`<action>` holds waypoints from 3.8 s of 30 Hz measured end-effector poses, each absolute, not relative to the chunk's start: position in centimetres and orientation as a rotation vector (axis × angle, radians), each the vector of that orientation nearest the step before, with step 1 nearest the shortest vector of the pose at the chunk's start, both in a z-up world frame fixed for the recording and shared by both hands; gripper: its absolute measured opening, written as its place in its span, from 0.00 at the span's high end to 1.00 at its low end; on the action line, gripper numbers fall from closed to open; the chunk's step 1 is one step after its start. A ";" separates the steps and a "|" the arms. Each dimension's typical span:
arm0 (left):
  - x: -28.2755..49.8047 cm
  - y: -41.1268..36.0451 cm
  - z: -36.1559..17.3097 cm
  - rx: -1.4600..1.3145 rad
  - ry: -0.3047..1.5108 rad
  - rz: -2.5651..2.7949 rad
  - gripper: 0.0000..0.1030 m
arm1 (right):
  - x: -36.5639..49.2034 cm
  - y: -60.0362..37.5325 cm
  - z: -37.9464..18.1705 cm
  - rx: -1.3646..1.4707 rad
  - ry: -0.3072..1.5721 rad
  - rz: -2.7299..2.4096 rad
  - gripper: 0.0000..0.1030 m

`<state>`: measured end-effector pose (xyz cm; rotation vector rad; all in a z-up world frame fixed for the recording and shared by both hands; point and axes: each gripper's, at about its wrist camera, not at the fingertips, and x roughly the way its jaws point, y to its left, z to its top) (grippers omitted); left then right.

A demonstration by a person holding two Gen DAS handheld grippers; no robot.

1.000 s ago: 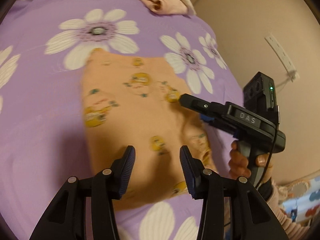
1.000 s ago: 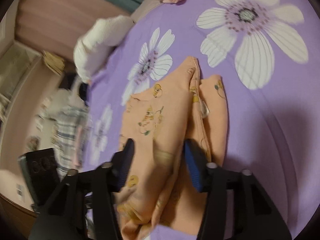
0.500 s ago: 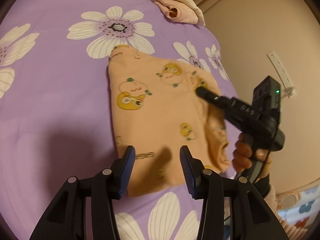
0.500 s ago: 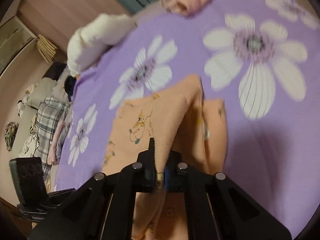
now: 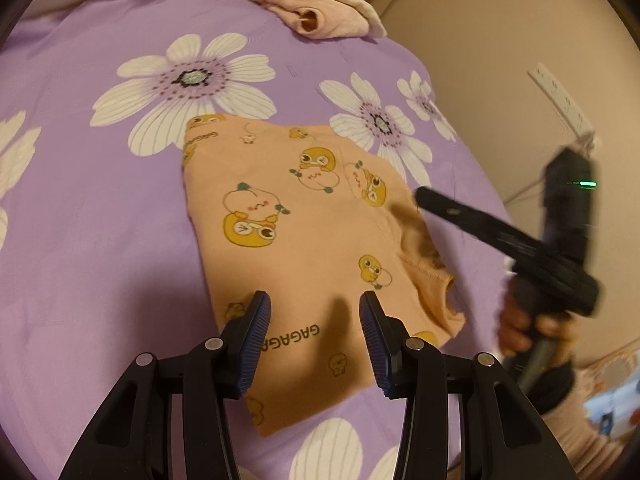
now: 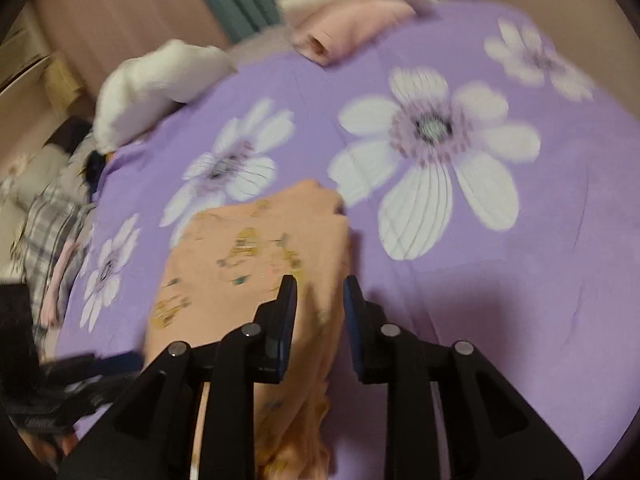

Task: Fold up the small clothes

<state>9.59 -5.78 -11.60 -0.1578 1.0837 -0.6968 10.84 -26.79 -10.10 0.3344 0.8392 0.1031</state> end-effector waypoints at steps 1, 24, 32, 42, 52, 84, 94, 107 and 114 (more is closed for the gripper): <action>9.5 -6.2 -11.8 -0.132 1.083 -0.693 0.57 | 10.4 -26.7 -9.8 0.332 0.828 0.137 0.76; 6.3 -6.6 -14.5 -0.036 1.114 -0.693 0.57 | 4.9 -22.5 -12.7 0.111 0.951 0.192 0.84; 6.0 -5.9 -14.2 -0.075 1.122 -0.697 0.57 | 4.3 -22.4 -13.0 0.086 0.953 0.165 0.85; 5.8 -2.7 -13.0 -0.194 1.111 -0.666 0.57 | 2.4 -22.2 -11.5 0.045 0.920 0.138 0.81; 6.9 -0.5 -12.8 -0.299 1.103 -0.612 0.47 | 1.9 -22.9 -9.7 0.054 0.881 0.088 0.58; 9.6 0.2 -14.3 -0.412 1.152 -0.611 0.25 | 4.3 -24.5 -9.6 0.171 0.892 0.064 0.24; 10.8 0.3 -14.4 -0.422 1.161 -0.609 0.25 | 5.4 -25.1 -9.9 0.219 0.897 0.072 0.20; 11.9 -0.5 -14.6 -0.414 1.165 -0.620 0.25 | 7.1 -26.5 -10.5 0.314 0.920 0.076 0.16; 12.4 -0.9 -14.7 -0.408 1.168 -0.626 0.25 | 7.8 -27.0 -11.0 0.342 0.929 0.077 0.16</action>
